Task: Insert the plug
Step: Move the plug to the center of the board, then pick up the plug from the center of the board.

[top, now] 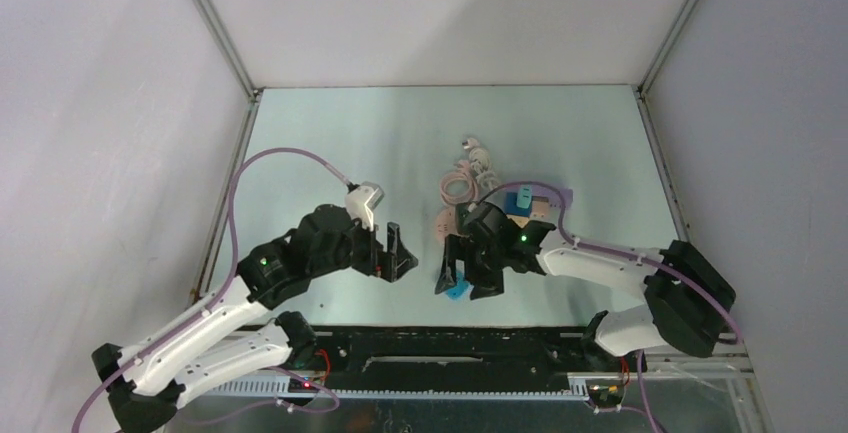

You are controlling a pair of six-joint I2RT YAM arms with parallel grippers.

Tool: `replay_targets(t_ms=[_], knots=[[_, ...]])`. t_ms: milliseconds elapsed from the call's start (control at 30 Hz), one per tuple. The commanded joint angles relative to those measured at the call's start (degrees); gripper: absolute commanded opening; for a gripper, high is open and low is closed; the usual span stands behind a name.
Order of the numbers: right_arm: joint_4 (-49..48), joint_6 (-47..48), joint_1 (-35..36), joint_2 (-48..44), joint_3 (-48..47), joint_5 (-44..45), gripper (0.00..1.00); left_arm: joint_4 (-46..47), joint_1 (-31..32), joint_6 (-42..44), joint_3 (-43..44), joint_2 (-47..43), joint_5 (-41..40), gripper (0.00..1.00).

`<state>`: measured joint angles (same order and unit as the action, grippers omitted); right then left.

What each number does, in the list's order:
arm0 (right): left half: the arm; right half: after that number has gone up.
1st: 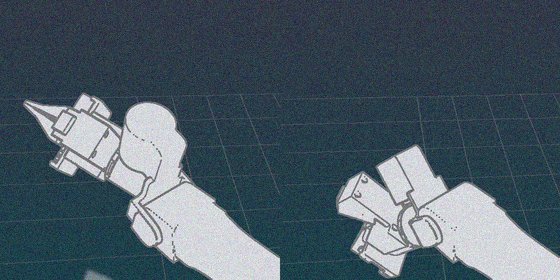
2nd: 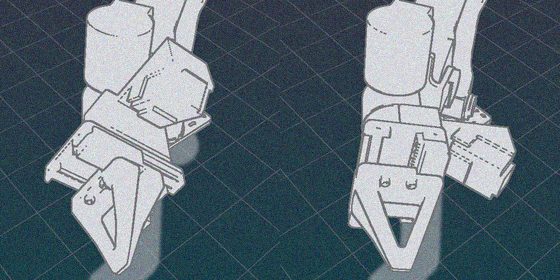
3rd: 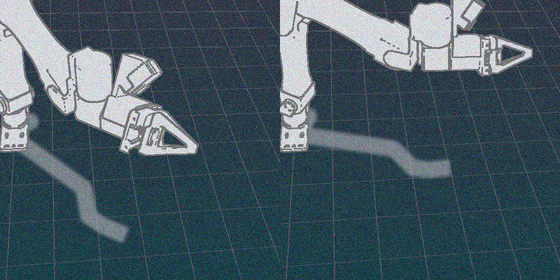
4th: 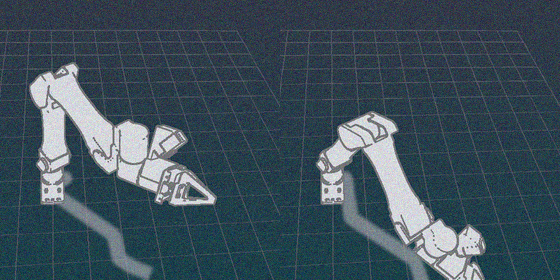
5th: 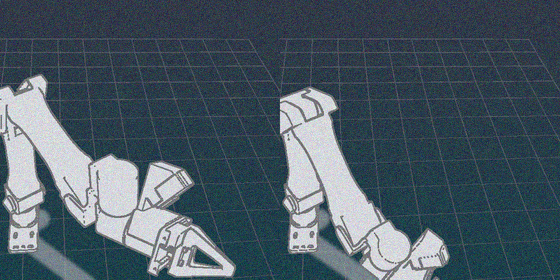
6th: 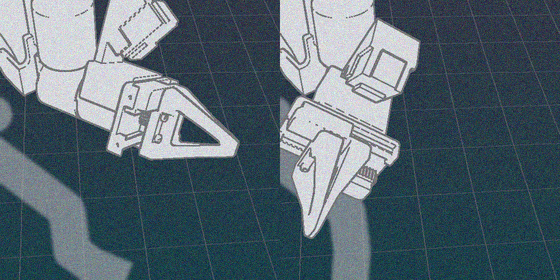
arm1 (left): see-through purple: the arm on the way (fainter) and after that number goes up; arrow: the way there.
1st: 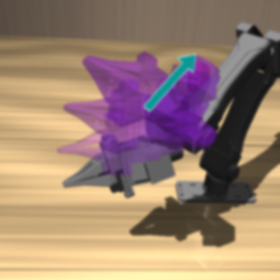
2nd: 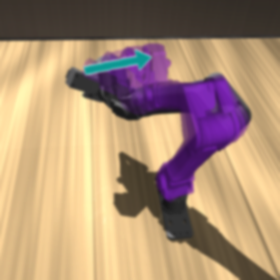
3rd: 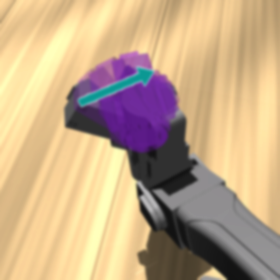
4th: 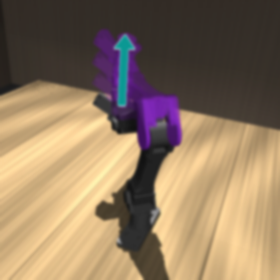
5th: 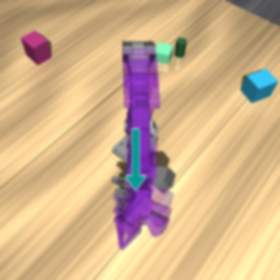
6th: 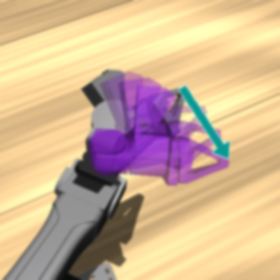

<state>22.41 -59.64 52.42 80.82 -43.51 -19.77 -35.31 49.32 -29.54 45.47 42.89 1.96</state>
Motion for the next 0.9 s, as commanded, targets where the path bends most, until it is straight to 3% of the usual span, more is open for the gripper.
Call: replay_targets(t_ms=[0,133,267,400,500,667,867], knots=[[13.68,13.2,-0.55,-0.5,-4.22,10.98,0.9,2.55,-0.36,-3.33,-4.27,-1.87,0.66,1.0],[17.28,24.37,2.15,5.27,-9.55,19.14,0.91,4.68,-0.36,-6.8,-5.81,-1.67,1.36,1.0],[13.8,32.67,1.96,7.88,-10.13,22.9,0.89,3.46,-0.34,-7.28,-4.31,0.27,0.71,1.0],[10.2,39.34,-0.17,10.18,-10.29,19.51,0.83,1.38,-0.35,-7.99,-3.14,0.87,-1.46,1.0],[7.26,43.13,-1.38,11.93,-10.02,14.04,0.72,0.71,-0.32,-8.7,-2.47,1.27,-1.78,1.0],[2.73,46.24,-2.29,12.1,-10.49,6.5,0.71,1.14,-0.37,-9.44,-1.76,3.16,-3.28,1.0],[1.85,46.2,-2.97,12.81,-10.63,3.8,0.74,1.51,-0.36,-8.97,-0.12,6.54,-3.37,1.0]])
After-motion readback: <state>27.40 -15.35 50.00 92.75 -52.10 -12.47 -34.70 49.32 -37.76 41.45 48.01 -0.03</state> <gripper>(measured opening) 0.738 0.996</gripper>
